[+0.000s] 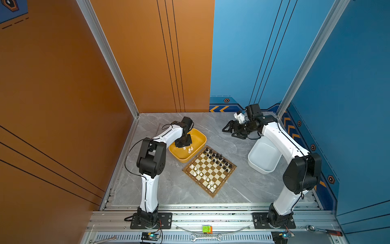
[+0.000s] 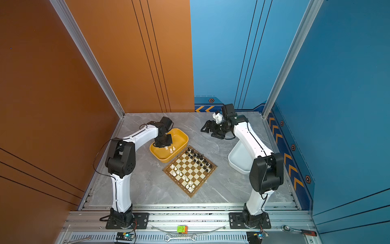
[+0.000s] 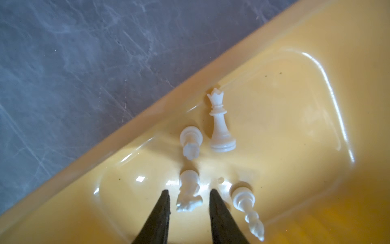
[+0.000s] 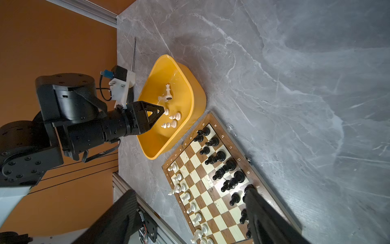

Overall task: Set up the chess pieces on the board
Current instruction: 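Close the left gripper on a white piece in the yellow tray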

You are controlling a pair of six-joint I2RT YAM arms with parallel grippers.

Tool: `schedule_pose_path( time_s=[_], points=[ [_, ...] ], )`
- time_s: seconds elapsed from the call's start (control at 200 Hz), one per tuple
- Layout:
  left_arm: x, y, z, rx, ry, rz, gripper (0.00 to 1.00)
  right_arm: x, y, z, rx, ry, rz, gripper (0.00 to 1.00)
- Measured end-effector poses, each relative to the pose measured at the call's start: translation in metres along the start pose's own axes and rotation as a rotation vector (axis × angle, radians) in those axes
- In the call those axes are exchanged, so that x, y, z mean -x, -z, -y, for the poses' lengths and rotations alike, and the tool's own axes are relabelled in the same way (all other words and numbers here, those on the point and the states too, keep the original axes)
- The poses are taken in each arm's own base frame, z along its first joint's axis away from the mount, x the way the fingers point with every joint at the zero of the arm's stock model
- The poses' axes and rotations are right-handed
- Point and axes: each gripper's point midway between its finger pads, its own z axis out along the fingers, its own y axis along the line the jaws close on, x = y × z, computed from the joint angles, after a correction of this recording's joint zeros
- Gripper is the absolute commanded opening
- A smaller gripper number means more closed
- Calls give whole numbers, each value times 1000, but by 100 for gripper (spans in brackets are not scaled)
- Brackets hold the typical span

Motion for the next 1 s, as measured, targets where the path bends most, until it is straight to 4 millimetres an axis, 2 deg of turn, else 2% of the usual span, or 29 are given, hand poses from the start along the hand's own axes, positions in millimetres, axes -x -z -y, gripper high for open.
schedule_pose_path(
  time_s=[0.17,1.001],
  points=[
    [-5,-10,-2,17,-3,-25,32,-2,-1,2,-2,-5,-6,84],
    [5,-3,0,5,6,-6,16,-1,0,6,-6,-14,-4,84]
  ],
)
